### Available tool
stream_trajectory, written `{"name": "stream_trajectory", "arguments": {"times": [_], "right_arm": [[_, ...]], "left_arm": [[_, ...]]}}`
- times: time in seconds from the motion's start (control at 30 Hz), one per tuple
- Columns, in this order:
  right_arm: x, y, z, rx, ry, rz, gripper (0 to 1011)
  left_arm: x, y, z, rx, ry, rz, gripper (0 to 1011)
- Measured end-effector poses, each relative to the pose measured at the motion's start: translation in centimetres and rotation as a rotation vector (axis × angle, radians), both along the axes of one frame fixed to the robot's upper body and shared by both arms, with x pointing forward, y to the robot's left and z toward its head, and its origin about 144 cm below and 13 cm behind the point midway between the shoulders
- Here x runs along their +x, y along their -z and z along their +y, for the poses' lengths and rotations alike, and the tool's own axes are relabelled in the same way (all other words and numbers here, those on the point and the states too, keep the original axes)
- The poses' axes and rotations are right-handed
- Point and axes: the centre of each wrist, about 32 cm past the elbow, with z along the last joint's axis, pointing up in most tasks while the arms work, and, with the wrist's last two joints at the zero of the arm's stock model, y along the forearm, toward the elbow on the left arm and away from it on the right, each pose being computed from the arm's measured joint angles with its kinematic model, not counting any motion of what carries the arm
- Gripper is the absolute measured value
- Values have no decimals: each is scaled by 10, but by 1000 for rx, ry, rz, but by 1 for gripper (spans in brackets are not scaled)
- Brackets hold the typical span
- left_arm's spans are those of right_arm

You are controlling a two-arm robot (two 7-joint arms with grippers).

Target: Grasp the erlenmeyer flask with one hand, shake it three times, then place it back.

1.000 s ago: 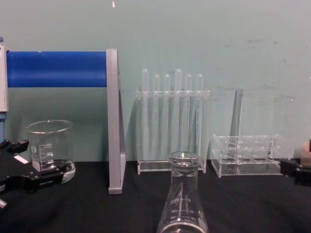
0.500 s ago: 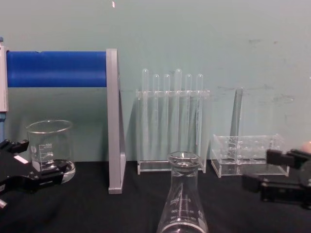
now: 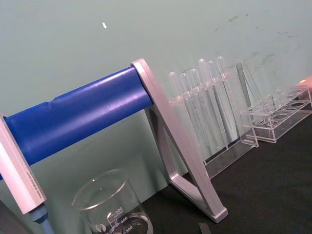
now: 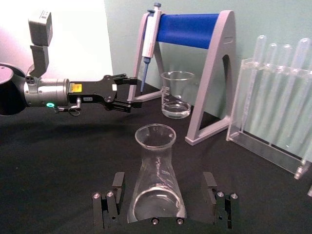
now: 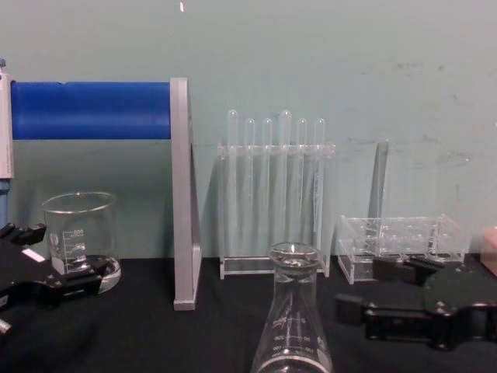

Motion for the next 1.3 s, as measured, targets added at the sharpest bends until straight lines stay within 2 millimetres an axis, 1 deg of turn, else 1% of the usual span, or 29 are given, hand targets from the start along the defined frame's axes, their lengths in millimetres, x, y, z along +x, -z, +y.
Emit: {"name": "stream_trajectory", "arguments": {"times": [0.67, 0.97, 1.3], "right_arm": [[29, 6, 32, 5, -61, -3, 1000], [37, 7, 41, 1, -63, -9, 1000], [40, 9, 47, 1, -56, -8, 1000]], "left_arm": [[0, 0, 0, 0, 0, 0, 1001], [0, 0, 0, 0, 0, 0, 1001], [0, 0, 0, 0, 0, 0, 1001]]}}
